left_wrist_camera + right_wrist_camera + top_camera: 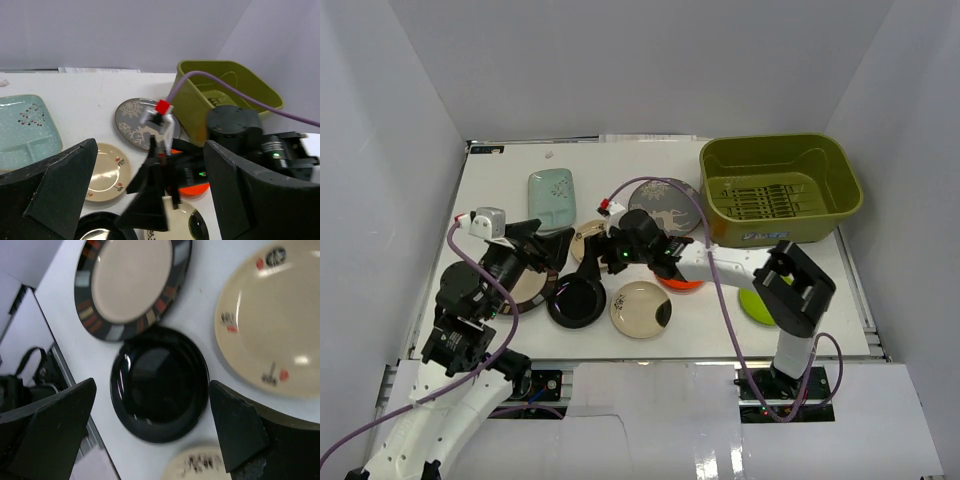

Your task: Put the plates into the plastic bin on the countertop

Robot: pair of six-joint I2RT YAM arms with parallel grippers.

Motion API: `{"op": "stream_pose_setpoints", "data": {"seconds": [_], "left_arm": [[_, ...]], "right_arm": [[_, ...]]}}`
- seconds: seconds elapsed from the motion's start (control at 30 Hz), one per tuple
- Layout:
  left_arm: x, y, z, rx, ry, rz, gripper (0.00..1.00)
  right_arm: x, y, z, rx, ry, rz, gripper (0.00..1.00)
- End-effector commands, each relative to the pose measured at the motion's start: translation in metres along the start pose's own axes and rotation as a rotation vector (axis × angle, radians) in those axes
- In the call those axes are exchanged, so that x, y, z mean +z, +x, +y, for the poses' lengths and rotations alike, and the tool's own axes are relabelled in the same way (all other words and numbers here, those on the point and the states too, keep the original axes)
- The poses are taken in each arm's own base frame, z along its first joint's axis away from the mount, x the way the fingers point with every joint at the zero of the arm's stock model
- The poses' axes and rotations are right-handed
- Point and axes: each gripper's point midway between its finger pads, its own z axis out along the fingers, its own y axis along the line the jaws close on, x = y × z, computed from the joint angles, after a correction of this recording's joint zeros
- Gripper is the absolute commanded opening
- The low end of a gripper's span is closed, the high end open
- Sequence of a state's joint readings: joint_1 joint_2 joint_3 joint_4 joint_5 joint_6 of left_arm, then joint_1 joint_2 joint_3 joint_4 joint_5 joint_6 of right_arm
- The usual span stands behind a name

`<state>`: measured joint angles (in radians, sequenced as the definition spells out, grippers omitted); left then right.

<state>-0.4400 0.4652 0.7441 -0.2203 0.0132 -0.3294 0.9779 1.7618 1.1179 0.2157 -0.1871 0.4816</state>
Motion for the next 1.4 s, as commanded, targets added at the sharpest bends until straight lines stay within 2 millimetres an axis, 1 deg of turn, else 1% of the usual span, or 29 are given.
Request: {"op": "stream_pose_setpoints", "data": {"seconds": [0.0,0.03,0.07,0.1,0.13,0.17,0.2,0.23,0.27,0.33,0.37,0.43,0.47,0.53,0.57,0.6,0.8,0.83,0.9,0.93,1.0,1.03,1.07,1.1,1.13,1.2,1.23,1.3,1.37], "left_arm": [[-0.006,-0.006,0.006,0.009,-0.024,-0.050,0.98],[-0.008,-0.005,0.006,0.010,-0.022,-0.052,0.98],[-0.010,-0.004,0.006,0.011,-0.021,-0.055,0.98],[-0.010,0.000,0.006,0.005,-0.014,-0.047,0.98],[-0.010,0.002,0.005,0.002,-0.009,-0.043,0.98],[-0.010,0.003,0.004,-0.002,-0.001,-0.042,0.98],[-0.010,0.007,-0.004,-0.006,0.045,-0.025,0.98],[-0.010,0.007,-0.006,-0.009,0.056,-0.022,0.98],[-0.010,0.007,-0.008,-0.010,0.066,-0.024,0.98],[-0.012,0.005,-0.012,-0.016,0.080,-0.032,0.98],[-0.013,0.006,-0.012,-0.016,0.081,-0.033,0.98],[-0.015,0.004,-0.015,-0.015,0.090,-0.038,0.98],[-0.016,0.004,-0.016,-0.017,0.096,-0.039,0.98],[-0.016,0.004,-0.018,-0.019,0.102,-0.040,0.98],[-0.017,0.004,-0.018,-0.020,0.104,-0.041,0.98],[-0.017,0.004,-0.019,-0.021,0.105,-0.043,0.98],[-0.021,0.000,-0.022,-0.025,0.115,-0.059,0.98],[-0.021,0.000,-0.022,-0.026,0.117,-0.060,0.98],[-0.022,-0.001,-0.023,-0.025,0.117,-0.065,0.98],[-0.023,-0.002,-0.023,-0.027,0.118,-0.067,0.98],[-0.024,-0.003,-0.022,-0.030,0.111,-0.075,0.98],[-0.024,-0.003,-0.023,-0.032,0.115,-0.076,0.98],[-0.025,-0.004,-0.023,-0.033,0.115,-0.078,0.98],[-0.025,-0.007,-0.017,-0.035,0.082,-0.094,0.98],[-0.025,-0.007,-0.016,-0.036,0.077,-0.098,0.98],[-0.025,-0.009,-0.014,-0.037,0.063,-0.104,0.98],[-0.025,-0.010,-0.010,-0.038,0.041,-0.112,0.98],[-0.025,-0.011,-0.006,-0.039,0.020,-0.116,0.98],[-0.025,-0.018,0.000,-0.042,-0.021,-0.130,0.98]], "right_arm": [[0.033,-0.051,0.031,0.016,-0.106,-0.101,1.00],[0.042,-0.051,0.028,0.020,-0.097,-0.094,1.00],[0.059,-0.039,0.016,0.034,-0.075,-0.061,0.97],[0.065,-0.051,0.018,0.031,-0.067,-0.075,0.95],[0.073,-0.049,0.013,0.032,-0.050,-0.060,0.94],[0.087,-0.038,0.002,0.032,-0.027,-0.026,0.92],[0.091,-0.047,0.005,0.026,-0.021,-0.028,0.91],[0.096,-0.045,0.001,0.028,-0.015,-0.022,0.90],[0.104,-0.036,-0.004,0.037,-0.011,-0.004,0.88],[0.111,-0.039,0.000,0.061,-0.032,-0.003,0.85],[0.119,-0.030,-0.004,0.071,-0.031,0.015,0.84],[0.126,-0.031,-0.001,0.083,-0.043,0.020,0.82],[0.134,-0.023,-0.005,0.092,-0.037,0.039,0.81],[0.141,-0.022,-0.002,0.112,-0.050,0.046,0.79],[0.148,-0.013,-0.005,0.121,-0.046,0.062,0.79],[0.151,-0.009,-0.005,0.128,-0.050,0.070,0.78],[0.173,0.003,-0.001,0.183,-0.075,0.089,0.70],[0.175,0.005,0.002,0.191,-0.084,0.088,0.67],[0.181,0.016,0.004,0.240,-0.103,0.107,0.64],[0.184,0.016,0.007,0.251,-0.123,0.091,0.60],[0.186,0.023,0.008,0.301,-0.133,0.093,0.55],[0.187,0.020,0.010,0.311,-0.149,0.074,0.47],[0.187,0.019,0.010,0.322,-0.154,0.068,0.42],[0.186,0.021,0.009,0.342,-0.153,0.065,0.37],[0.184,0.012,0.014,0.342,-0.167,0.036,0.27],[0.181,0.003,0.014,0.345,-0.158,-0.001,0.18],[0.175,-0.006,0.021,0.340,-0.172,-0.022,0.10],[0.169,-0.022,0.030,0.332,-0.198,-0.060,0.08],[0.156,-0.045,0.048,0.312,-0.249,-0.102,0.08]]}}
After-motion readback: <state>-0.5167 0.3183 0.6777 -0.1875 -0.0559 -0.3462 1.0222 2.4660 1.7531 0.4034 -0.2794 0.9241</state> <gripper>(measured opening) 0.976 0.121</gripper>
